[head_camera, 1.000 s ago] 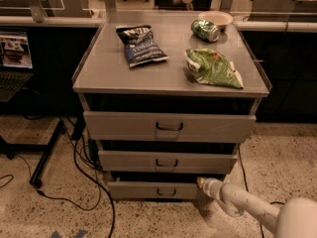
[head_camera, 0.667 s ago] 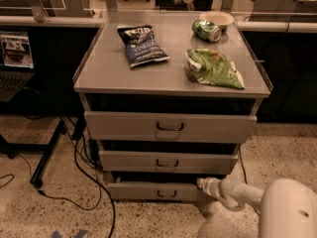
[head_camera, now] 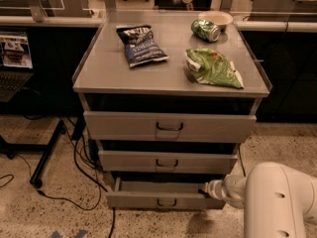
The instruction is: Open bottom drawer
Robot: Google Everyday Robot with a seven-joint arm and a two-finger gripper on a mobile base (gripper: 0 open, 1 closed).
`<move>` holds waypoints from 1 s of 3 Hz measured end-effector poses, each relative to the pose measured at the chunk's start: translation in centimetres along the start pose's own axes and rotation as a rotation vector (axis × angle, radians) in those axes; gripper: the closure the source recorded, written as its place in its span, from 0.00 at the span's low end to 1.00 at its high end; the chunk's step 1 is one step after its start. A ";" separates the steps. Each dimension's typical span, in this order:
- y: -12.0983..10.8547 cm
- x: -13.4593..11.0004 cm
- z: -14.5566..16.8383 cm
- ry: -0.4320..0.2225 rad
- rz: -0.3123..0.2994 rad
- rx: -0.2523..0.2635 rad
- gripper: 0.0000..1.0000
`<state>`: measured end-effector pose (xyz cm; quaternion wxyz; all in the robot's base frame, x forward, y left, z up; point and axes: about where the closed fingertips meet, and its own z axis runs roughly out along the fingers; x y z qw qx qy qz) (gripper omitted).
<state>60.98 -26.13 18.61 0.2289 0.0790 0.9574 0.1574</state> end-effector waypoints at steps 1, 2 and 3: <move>-1.1 1.5 -1.2 0.066 0.046 0.008 1.00; -1.1 1.5 -1.2 0.066 0.046 0.008 1.00; -1.5 3.5 -1.4 0.128 0.040 -0.007 1.00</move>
Offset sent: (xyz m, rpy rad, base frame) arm -0.0164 -0.0096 0.0014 0.0173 0.0657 -0.0194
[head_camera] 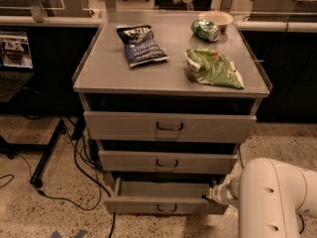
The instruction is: Open bottom drawer
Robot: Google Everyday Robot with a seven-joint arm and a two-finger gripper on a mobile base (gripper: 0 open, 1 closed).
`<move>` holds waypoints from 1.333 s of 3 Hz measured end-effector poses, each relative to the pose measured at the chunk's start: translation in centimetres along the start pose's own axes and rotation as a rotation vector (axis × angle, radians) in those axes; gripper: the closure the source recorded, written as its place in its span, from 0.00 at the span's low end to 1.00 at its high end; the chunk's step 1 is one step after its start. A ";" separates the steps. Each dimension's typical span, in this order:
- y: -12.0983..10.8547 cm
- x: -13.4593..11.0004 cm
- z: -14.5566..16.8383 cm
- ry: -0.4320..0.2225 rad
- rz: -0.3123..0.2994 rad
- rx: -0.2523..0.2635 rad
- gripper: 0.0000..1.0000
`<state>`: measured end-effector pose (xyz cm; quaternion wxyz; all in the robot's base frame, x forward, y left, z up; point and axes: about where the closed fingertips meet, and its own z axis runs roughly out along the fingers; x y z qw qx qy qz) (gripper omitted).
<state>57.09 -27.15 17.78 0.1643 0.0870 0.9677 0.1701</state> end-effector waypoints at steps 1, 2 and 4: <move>-0.3 0.9 -0.4 0.023 0.004 -0.010 1.00; -1.0 3.0 -0.9 0.076 0.010 -0.041 1.00; -1.3 4.9 -1.5 0.128 0.017 -0.083 1.00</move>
Offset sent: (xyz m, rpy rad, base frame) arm -0.0707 -0.0155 -0.0081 0.1157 0.1426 0.0701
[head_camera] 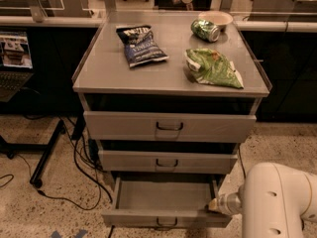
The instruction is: Open bottom drawer
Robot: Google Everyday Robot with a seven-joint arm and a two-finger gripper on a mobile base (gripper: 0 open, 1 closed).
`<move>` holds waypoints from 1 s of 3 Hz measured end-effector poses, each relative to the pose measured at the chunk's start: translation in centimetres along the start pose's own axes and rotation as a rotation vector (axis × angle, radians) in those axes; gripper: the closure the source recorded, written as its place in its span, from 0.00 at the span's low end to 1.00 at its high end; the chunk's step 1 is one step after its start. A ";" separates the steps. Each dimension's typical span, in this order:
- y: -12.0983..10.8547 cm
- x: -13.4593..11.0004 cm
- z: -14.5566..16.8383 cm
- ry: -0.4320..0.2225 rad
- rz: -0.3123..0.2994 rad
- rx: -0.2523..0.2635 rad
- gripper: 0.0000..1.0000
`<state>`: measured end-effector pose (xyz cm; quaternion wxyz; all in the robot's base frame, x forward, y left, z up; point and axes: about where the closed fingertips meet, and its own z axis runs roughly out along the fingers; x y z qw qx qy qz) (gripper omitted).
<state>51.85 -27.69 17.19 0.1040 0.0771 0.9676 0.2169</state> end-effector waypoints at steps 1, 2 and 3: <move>0.1 0.4 0.5 0.018 0.004 0.002 1.00; -0.5 1.8 0.7 0.039 0.043 -0.014 1.00; -0.8 2.1 0.2 0.029 0.063 -0.028 1.00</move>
Offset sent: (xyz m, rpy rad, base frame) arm -0.0314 -0.0041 -0.0170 0.0583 0.0842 -0.0510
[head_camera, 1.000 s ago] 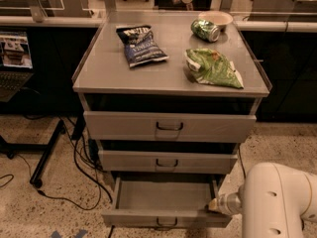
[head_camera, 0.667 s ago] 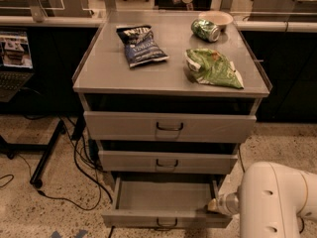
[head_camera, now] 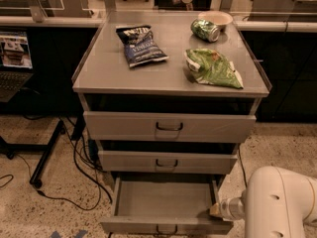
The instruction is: Open bottom drawer
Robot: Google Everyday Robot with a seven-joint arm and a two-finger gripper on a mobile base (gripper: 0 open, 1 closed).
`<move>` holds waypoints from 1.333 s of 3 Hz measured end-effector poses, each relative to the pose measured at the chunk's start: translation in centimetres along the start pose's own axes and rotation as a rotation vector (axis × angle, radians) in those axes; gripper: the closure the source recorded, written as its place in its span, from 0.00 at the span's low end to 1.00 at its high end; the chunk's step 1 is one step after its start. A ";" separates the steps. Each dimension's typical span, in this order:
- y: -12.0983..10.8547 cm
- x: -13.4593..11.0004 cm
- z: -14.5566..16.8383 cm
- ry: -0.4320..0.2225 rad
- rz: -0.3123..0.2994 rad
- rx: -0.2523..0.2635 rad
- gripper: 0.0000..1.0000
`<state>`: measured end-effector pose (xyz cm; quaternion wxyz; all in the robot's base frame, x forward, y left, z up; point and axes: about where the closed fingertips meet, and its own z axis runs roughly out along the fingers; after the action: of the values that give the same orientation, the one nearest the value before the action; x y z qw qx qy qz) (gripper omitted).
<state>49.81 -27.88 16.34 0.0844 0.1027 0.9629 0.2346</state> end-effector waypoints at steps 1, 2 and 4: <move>0.4 -0.5 -0.9 -0.024 0.000 -0.023 1.00; 1.8 -1.6 -3.5 -0.090 -0.034 -0.072 1.00; 2.6 -2.5 -5.7 -0.155 -0.040 -0.116 0.82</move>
Offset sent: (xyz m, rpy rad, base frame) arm 0.0242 -0.0077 0.0898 0.0918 -0.2402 -0.0013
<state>51.44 -28.68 22.87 0.1692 0.0963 0.9402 0.2795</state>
